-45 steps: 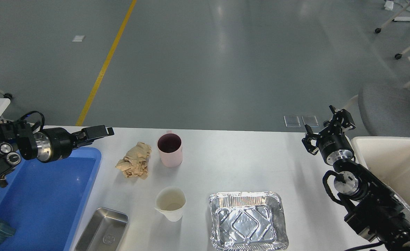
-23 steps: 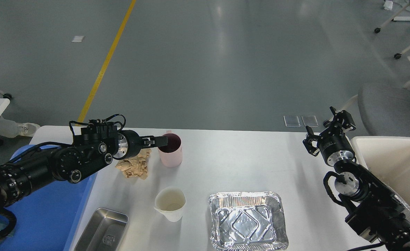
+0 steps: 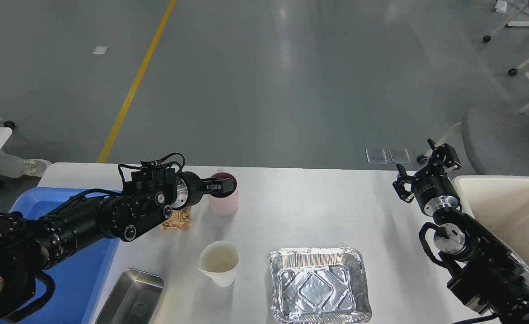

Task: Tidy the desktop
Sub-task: 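Reach the left gripper to the pink mug and grasp it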

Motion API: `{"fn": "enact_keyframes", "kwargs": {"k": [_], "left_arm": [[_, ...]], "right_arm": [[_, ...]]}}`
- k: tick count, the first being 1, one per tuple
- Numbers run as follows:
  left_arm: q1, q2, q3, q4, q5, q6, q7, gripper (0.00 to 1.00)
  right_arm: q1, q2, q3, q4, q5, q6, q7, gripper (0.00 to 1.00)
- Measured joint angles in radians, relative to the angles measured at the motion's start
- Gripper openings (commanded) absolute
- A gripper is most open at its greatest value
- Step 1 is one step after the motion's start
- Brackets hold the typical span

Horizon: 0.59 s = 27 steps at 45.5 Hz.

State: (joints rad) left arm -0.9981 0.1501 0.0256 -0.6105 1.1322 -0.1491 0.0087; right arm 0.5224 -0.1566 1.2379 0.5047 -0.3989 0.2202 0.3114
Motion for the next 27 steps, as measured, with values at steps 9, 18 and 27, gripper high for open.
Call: {"fn": "enact_keyframes", "kwargs": {"k": [9,18,27], "left_arm": [[-0.007,-0.003,0.012,0.0,0.0,0.002,0.02,0.78],[-0.009,0.001,0.027,0.0,0.0,0.002,0.04,0.66],[-0.009,0.0,0.061,0.0,0.0,-0.003,0.055,0.52]], "right_arm": [[-0.002,0.0,0.0,0.0,0.0,0.002,0.0,1.0],[-0.002,0.0,0.0,0.0,0.0,0.002,0.0,1.0],[-0.001,0.0,0.0,0.0,0.0,0.002,0.0,1.0]]}}
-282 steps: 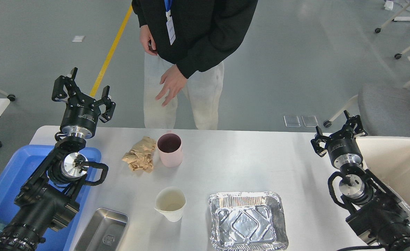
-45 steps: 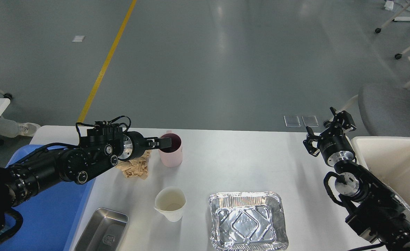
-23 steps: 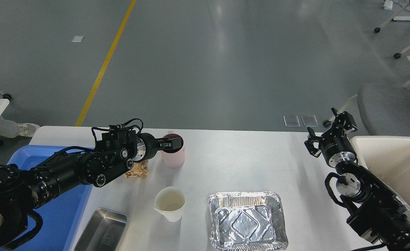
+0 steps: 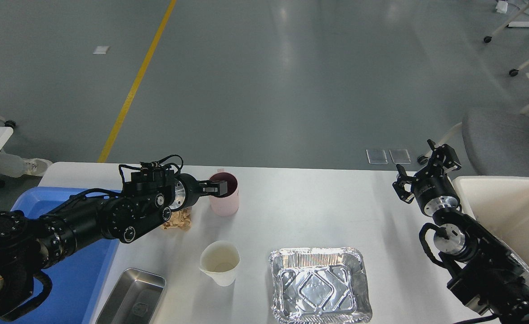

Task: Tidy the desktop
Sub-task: 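Reach the left gripper to the pink mug and grasp it, then lift the pink mug and carry it into the blue bin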

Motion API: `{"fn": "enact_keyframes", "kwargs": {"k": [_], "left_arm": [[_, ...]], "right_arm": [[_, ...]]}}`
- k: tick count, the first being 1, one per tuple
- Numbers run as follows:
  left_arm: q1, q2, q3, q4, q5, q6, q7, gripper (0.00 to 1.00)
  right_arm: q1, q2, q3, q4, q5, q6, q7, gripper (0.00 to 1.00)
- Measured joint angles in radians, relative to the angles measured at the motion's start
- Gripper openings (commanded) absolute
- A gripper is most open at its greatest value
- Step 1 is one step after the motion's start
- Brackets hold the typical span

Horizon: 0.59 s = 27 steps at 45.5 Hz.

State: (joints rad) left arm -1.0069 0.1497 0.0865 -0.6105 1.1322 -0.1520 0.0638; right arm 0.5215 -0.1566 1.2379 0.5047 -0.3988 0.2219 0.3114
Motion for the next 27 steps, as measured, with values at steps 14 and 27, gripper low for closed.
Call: {"fn": "enact_keyframes", "kwargs": {"k": [14,27], "left_arm": [[0.007,-0.009,0.002,0.002,-0.012,-0.005,0.051,0.24],[-0.004,-0.024,-0.005,0.001,-0.016,-0.048,0.066,0.0]], "right_arm": [[-0.001,0.0,0.0,0.0,0.0,0.001,0.0,1.0],[-0.002,-0.011,-0.001,0.0,0.0,0.002,-0.001,1.0]]}}
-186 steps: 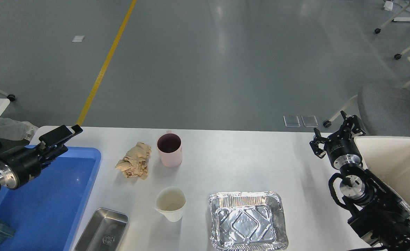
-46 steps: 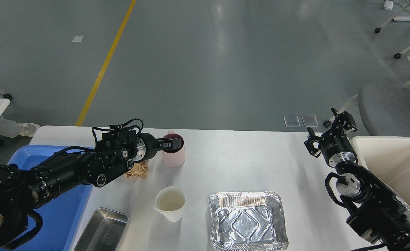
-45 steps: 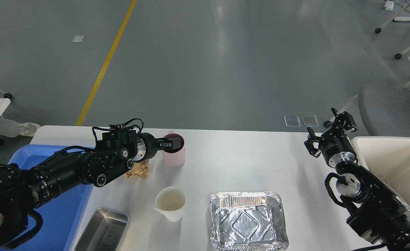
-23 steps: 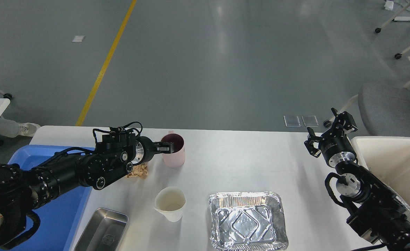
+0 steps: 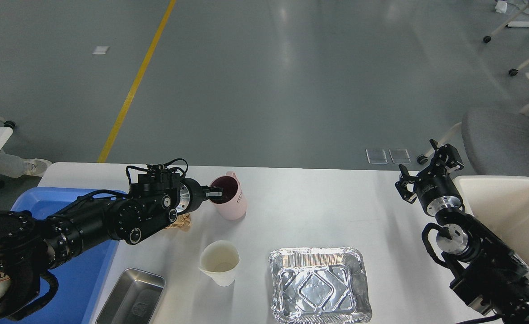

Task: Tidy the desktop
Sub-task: 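Lift the pink mug and carry it into the blue bin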

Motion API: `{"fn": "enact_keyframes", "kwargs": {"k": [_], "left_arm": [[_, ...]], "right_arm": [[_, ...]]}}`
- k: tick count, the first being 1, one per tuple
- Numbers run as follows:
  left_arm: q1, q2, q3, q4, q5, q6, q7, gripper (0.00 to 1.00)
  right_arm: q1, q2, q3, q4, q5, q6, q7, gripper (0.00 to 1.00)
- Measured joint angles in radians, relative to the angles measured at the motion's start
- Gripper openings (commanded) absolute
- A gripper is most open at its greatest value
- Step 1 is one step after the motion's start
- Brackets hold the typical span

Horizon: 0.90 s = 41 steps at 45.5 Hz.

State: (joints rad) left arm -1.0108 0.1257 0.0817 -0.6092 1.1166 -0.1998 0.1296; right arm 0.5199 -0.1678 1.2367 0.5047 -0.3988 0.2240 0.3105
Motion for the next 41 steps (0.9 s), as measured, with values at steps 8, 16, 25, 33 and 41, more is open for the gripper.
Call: {"fn": "enact_keyframes", "kwargs": {"k": [8,16,25,33,41], "left_arm": [[0.0,0.002,-0.003,0.0,0.0,-0.024,-0.008,0.0],[-0.013,0.012,-0.006,-0.005,0.0,-0.05,-0.013,0.0],[-0.066,0.097,-0.056,-0.024,-0.01,-0.193,-0.021,0.0],[-0.12,0.227,-0.089,-0.106,-0.011,-0.35,-0.115,0.0],[-0.149,0.404,-0.092,-0.257,-0.008,-0.401,-0.172,0.0]], "right_arm": [[-0.001,-0.004,0.001,0.0,0.0,0.0,0.0,1.0],[-0.001,-0.004,0.001,0.0,0.0,0.0,0.001,1.0],[0.0,-0.004,0.001,0.002,0.0,0.0,0.001,1.0],[0.002,-0.004,0.001,0.002,0.0,0.0,0.001,1.0],[0.002,-0.003,0.001,0.002,0.0,0.0,0.001,1.0]]}}
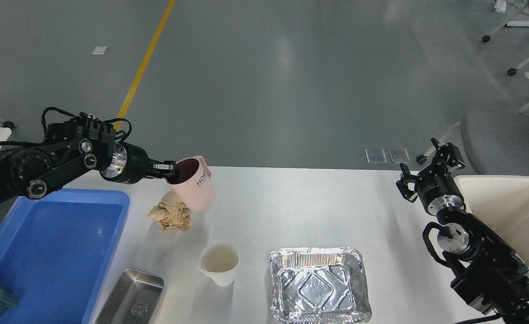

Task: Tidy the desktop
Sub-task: 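Lift the pink mug and carry it into the blue bin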

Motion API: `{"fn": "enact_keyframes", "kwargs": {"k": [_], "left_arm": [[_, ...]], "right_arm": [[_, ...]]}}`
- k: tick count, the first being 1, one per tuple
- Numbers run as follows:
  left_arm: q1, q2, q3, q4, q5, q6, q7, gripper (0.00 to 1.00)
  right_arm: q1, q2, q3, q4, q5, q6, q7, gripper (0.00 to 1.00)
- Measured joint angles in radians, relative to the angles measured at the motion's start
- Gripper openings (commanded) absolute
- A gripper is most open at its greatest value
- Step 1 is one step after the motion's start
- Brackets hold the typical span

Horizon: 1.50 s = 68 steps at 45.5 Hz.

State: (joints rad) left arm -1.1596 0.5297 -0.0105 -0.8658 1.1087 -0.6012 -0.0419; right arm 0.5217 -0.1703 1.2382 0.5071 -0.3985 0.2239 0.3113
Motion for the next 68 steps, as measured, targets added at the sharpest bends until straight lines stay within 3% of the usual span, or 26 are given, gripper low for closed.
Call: {"fn": "enact_keyframes", "kwargs": {"k": [13,21,32,47,58,68], "left_arm": [[-0.057,0.317,-0.001,-0.265,0.0,-0.012,-0.002,0.0],[-0.133,0.496,-0.004,-0.405,0.0,-0.062,-0.005,0.0],[-0.234,0.637,-0.011,-0.5,-0.001,-0.16,-0.008,0.0],[-0.233,0.862,-0.006,-0.618,0.001,-0.223,-0.009,0.0],[-0.213,0.972,0.074,-0.633,0.006,-0.212,-0.006,0.0],[-0.203,0.969,0.234,-0.621,0.047,-0.094,-0.007,0.0]], "right_arm": [[0.0,0.003,0.0,0.004,0.001,0.0,0.0,1.0],[-0.003,0.005,0.0,0.005,0.001,0.0,0.0,1.0],[-0.009,0.008,0.0,0.007,0.001,0.0,0.0,1.0],[-0.011,0.007,0.0,0.007,0.001,0.002,0.0,1.0],[-0.011,0.007,0.0,0.003,0.0,0.003,0.0,1.0],[-0.009,0.008,-0.001,-0.001,0.0,0.003,0.0,1.0]]}}
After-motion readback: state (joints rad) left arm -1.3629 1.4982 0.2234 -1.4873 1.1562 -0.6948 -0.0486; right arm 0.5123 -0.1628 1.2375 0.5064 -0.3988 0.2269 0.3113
